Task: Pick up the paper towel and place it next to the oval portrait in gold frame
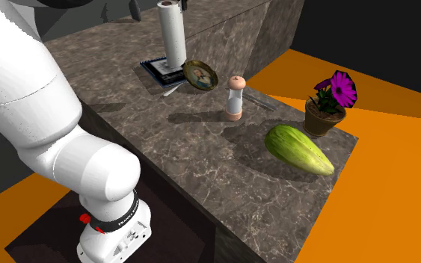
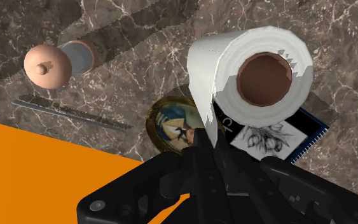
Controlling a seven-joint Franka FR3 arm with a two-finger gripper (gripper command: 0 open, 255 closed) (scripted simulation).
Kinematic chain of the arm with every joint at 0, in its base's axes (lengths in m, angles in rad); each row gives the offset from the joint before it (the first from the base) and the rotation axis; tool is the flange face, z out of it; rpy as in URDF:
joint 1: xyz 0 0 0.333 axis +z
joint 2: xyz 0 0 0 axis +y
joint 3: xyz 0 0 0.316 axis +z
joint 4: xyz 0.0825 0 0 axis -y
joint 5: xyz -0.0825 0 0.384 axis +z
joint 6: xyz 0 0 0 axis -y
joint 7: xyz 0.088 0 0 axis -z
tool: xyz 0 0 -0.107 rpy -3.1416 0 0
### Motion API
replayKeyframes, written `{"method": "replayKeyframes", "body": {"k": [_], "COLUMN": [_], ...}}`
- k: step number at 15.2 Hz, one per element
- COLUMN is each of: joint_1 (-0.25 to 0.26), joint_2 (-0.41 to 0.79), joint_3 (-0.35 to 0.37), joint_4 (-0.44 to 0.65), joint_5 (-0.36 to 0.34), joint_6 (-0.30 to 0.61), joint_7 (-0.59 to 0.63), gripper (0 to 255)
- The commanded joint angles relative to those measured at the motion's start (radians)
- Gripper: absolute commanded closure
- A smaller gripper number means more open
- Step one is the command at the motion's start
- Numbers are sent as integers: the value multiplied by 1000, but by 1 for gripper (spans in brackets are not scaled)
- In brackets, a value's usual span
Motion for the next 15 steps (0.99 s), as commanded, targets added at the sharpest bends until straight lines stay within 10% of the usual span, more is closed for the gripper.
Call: {"method": "replayKeyframes", "body": {"k": [1,15], "joint_1": [0,0], "joint_2": [-4,-21], "joint_3": [0,0], "joint_4": [-36,-245], "joint_5": [0,2], "joint_6": [32,224], "joint_7": [0,-5], "gripper": [255,255]}}
